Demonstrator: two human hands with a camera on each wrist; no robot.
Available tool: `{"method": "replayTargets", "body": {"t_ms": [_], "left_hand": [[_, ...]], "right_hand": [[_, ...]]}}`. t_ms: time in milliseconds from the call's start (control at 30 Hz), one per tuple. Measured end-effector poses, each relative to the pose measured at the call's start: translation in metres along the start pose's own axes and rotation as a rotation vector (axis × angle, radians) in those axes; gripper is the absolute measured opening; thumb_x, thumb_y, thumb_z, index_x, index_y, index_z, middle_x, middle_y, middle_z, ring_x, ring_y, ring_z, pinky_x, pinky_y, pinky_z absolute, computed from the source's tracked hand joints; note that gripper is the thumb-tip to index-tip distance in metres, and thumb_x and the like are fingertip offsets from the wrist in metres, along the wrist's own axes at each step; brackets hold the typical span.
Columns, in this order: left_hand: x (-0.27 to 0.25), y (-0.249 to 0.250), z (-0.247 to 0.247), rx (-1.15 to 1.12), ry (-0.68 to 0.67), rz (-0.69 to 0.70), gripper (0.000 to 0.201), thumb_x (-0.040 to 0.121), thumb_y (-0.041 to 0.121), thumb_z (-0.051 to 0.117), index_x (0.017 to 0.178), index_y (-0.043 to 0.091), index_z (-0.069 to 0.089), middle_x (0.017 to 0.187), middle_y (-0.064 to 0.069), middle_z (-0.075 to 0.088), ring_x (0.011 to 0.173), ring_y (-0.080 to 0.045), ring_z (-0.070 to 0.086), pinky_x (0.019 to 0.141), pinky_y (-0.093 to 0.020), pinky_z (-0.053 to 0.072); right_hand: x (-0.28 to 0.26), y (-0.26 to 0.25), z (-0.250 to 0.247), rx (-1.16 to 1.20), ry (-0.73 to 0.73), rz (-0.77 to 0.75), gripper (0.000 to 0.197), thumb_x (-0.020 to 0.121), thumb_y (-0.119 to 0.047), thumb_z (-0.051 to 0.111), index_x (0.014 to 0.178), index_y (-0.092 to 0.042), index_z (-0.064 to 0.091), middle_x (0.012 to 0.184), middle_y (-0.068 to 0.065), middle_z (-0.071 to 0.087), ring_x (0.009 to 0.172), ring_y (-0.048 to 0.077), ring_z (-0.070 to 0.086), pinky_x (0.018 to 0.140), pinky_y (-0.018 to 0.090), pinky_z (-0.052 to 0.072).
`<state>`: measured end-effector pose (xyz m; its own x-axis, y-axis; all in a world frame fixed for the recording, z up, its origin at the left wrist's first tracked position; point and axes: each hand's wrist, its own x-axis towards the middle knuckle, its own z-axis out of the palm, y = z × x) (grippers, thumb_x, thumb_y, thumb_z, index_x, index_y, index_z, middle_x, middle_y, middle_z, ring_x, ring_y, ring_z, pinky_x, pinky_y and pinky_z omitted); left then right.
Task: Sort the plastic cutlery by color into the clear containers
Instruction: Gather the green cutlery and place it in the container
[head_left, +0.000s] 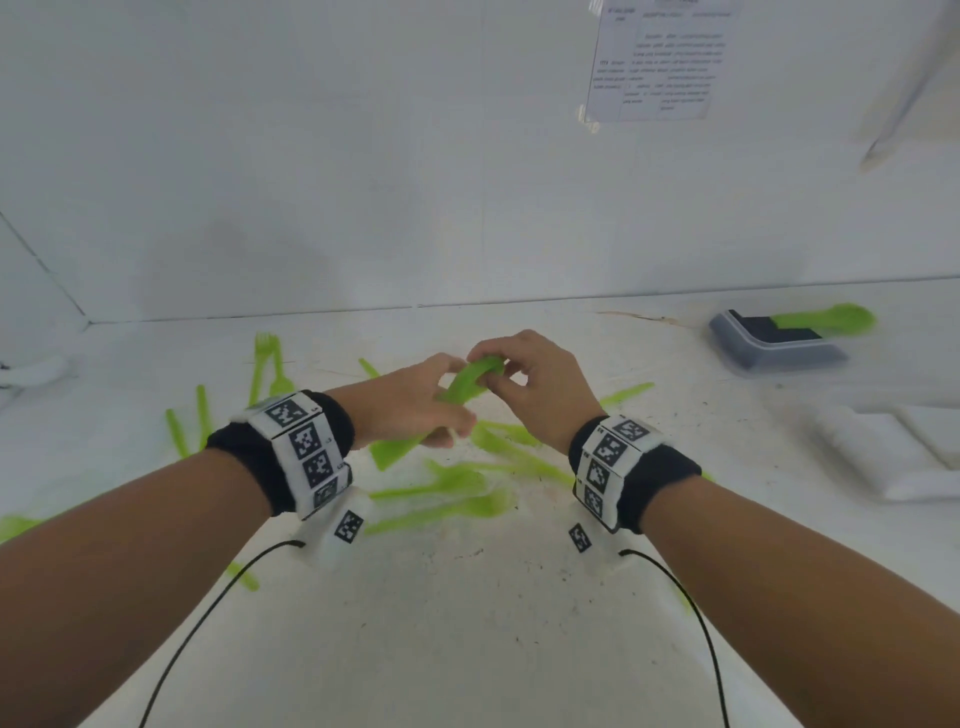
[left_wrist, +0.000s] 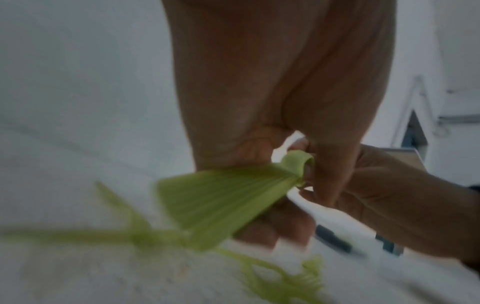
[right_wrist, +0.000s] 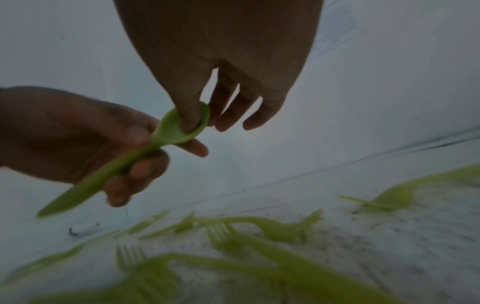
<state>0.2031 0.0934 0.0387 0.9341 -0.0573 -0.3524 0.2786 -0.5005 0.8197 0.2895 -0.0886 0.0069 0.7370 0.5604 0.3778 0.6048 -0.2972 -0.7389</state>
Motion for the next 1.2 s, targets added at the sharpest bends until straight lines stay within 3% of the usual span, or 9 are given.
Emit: {"method": "replayTargets", "body": {"t_ms": [67, 133, 233, 367, 433, 533, 633, 900, 1200], "left_hand": [[-0.009, -0.005, -0.008, 0.406, -0.003, 0.016, 0.018, 0.1, 0.034, 0.063, 0.108, 0.023, 0.051, 0.086, -0.003, 0.067, 0.077, -0.025, 0.069, 0.072, -0.033, 0.057], [-0.013, -0.011, -0.013, 0.636, 0.039, 0.06, 0.027, 0.104, 0.045, 0.052, 0.092, 0.022, 0.045, 0.076, 0.001, 0.055, 0.065, -0.017, 0.054, 0.062, -0.029, 0.042], [-0.011, -0.006, -0.013, 0.735, 0.025, 0.097, 0.031, 0.105, 0.049, 0.048, 0.093, 0.021, 0.043, 0.073, 0.002, 0.051, 0.061, -0.013, 0.046, 0.058, -0.029, 0.035], [-0.001, 0.007, -0.012, 0.711, 0.024, 0.147, 0.029, 0.103, 0.053, 0.049, 0.118, 0.03, 0.04, 0.071, 0.001, 0.056, 0.061, -0.016, 0.051, 0.059, -0.031, 0.038], [0.005, 0.012, -0.009, 0.682, -0.021, 0.2, 0.02, 0.106, 0.049, 0.043, 0.12, 0.035, 0.04, 0.071, -0.002, 0.057, 0.062, -0.02, 0.053, 0.061, -0.034, 0.043], [0.016, 0.03, -0.002, 0.559, -0.087, 0.245, 0.018, 0.108, 0.041, 0.04, 0.124, 0.035, 0.048, 0.086, -0.004, 0.06, 0.075, -0.022, 0.056, 0.074, -0.037, 0.049], [0.035, 0.051, 0.012, 0.581, -0.093, 0.305, 0.017, 0.108, 0.039, 0.042, 0.121, 0.033, 0.052, 0.084, 0.001, 0.056, 0.071, -0.015, 0.051, 0.068, -0.03, 0.042], [0.089, 0.113, 0.071, 0.72, -0.056, 0.363, 0.013, 0.107, 0.04, 0.046, 0.12, 0.037, 0.045, 0.071, 0.002, 0.056, 0.063, -0.016, 0.051, 0.062, -0.032, 0.042], [0.156, 0.194, 0.172, 0.686, 0.021, 0.397, 0.017, 0.107, 0.035, 0.046, 0.124, 0.033, 0.045, 0.082, -0.004, 0.061, 0.074, -0.024, 0.059, 0.071, -0.036, 0.044]], "right_hand": [[-0.003, 0.008, -0.007, -0.037, 0.06, 0.011, 0.022, 0.089, -0.018, 0.073, 0.104, -0.035, 0.073, 0.099, -0.009, 0.064, 0.086, 0.004, 0.062, 0.086, 0.02, 0.049], [-0.006, 0.014, -0.011, -0.082, 0.045, 0.039, 0.017, 0.091, -0.024, 0.073, 0.104, -0.034, 0.071, 0.099, -0.01, 0.064, 0.09, 0.008, 0.061, 0.086, 0.028, 0.051], [-0.012, 0.018, -0.015, -0.231, 0.001, 0.026, 0.013, 0.093, -0.026, 0.069, 0.105, -0.028, 0.067, 0.102, -0.011, 0.06, 0.094, 0.014, 0.057, 0.082, 0.036, 0.05], [-0.019, 0.016, -0.034, -0.54, -0.06, 0.002, 0.01, 0.098, -0.021, 0.059, 0.107, -0.021, 0.058, 0.098, -0.005, 0.062, 0.088, 0.024, 0.054, 0.075, 0.045, 0.049], [-0.025, 0.015, -0.049, -0.649, -0.063, -0.002, 0.008, 0.098, -0.019, 0.056, 0.106, -0.019, 0.056, 0.093, -0.002, 0.06, 0.083, 0.026, 0.053, 0.071, 0.047, 0.049], [-0.033, 0.023, -0.074, -0.689, -0.016, 0.034, 0.016, 0.098, -0.019, 0.055, 0.114, -0.023, 0.057, 0.096, -0.002, 0.062, 0.084, 0.026, 0.054, 0.073, 0.046, 0.05], [-0.04, 0.033, -0.095, -0.741, -0.011, 0.025, 0.037, 0.098, -0.02, 0.056, 0.132, -0.032, 0.059, 0.105, -0.002, 0.064, 0.089, 0.026, 0.054, 0.073, 0.042, 0.049], [-0.049, 0.073, -0.181, -0.829, 0.005, 0.053, 0.031, 0.099, -0.017, 0.053, 0.125, -0.031, 0.065, 0.109, 0.001, 0.063, 0.095, 0.033, 0.053, 0.077, 0.047, 0.049], [-0.061, 0.138, -0.31, -0.851, -0.086, 0.136, 0.036, 0.098, -0.018, 0.052, 0.128, -0.035, 0.062, 0.111, -0.001, 0.06, 0.096, 0.03, 0.05, 0.08, 0.044, 0.047]]}}
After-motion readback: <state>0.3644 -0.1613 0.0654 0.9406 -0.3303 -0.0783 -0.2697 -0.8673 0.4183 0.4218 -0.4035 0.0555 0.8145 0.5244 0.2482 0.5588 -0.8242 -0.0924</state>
